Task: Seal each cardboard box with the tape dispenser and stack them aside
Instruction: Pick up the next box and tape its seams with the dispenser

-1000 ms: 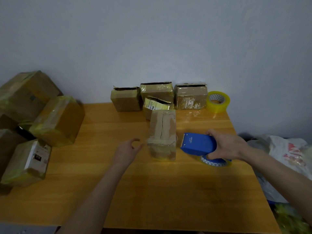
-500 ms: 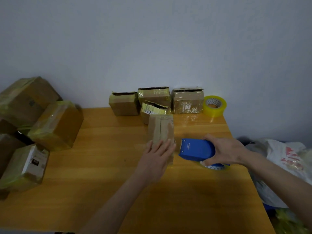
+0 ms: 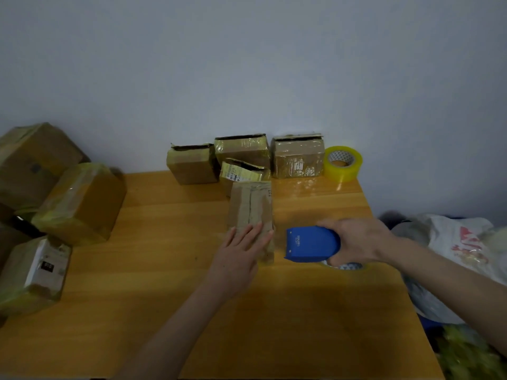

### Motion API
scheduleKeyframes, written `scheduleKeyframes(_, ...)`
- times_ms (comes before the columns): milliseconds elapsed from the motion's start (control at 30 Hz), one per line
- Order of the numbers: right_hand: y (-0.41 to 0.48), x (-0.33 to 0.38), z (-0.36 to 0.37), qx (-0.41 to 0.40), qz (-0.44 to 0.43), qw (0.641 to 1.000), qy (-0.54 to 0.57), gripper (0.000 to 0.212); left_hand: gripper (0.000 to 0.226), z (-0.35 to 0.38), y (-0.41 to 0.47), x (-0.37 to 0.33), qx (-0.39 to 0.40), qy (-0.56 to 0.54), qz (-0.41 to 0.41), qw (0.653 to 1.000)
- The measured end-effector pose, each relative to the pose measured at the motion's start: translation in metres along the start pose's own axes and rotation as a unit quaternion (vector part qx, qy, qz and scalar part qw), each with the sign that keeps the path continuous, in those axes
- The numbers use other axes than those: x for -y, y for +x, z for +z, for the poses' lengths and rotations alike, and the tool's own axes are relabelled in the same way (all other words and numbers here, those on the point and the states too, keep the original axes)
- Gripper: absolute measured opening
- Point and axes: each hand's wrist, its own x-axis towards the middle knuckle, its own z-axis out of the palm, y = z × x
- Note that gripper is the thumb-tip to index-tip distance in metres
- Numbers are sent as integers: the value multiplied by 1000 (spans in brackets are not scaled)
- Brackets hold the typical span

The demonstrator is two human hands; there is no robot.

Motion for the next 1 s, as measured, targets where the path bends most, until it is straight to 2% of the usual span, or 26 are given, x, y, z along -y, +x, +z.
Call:
scheduleKeyframes(267,31,37,-16,87,30,996,15,59,69,3,0,1,-15,-4,6,1000)
scheduleKeyframes(467,30,53,-30,66,48,994,-68,54,69,3,0,-1,-16,-12,4,1000)
scheduleKeyframes(700,30,77,-39,40,73,985,-153,58,70,3,1,-2,-16,-17,-4,1000)
scheduleKeyframes(933,23,82,-44,87,117,986,-77,59,71,5,2,-2,-25,-15,-1,1000)
scheduleKeyframes(1000,21,86,-45,79,116,986,-92,57,72,5,2,-2,-25,-15,2,1000)
